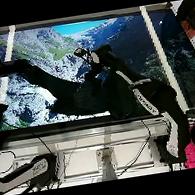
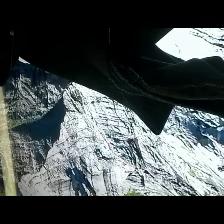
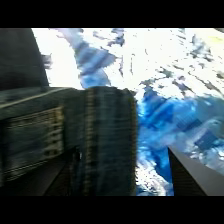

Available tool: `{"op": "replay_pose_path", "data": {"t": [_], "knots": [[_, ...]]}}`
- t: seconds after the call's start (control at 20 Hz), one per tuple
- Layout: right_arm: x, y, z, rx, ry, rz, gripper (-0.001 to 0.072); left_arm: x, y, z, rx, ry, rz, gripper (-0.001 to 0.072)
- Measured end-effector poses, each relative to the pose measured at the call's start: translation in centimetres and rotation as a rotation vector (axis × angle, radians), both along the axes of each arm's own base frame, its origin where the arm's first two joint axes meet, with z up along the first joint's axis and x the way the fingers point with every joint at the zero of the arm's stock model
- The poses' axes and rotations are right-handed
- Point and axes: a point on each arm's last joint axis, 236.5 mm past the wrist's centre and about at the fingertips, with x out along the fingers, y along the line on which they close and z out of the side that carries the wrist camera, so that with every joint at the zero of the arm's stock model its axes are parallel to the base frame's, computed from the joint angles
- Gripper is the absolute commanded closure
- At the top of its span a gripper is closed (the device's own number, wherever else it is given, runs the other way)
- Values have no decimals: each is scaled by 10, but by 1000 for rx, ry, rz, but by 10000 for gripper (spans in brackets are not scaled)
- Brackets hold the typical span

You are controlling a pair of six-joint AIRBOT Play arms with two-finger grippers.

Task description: Fold the clothes and pants, and hang the long-sleeved shirts on hangers.

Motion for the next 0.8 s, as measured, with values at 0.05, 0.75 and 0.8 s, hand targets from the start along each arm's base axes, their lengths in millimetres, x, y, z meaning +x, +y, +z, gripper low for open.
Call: {"op": "replay_pose_path", "data": {"t": [0.05,0.75,0.8], "knots": [[1,-2,-2,-2,5,-3,93,0,-2,0,3,-1,-7,698],[-21,8,-6,68,140,15,695,-1,-5,-1,26,-3,-30,698],[-13,-1,3,77,135,-23,696,-1,-1,-2,43,-3,-26,698]]}}
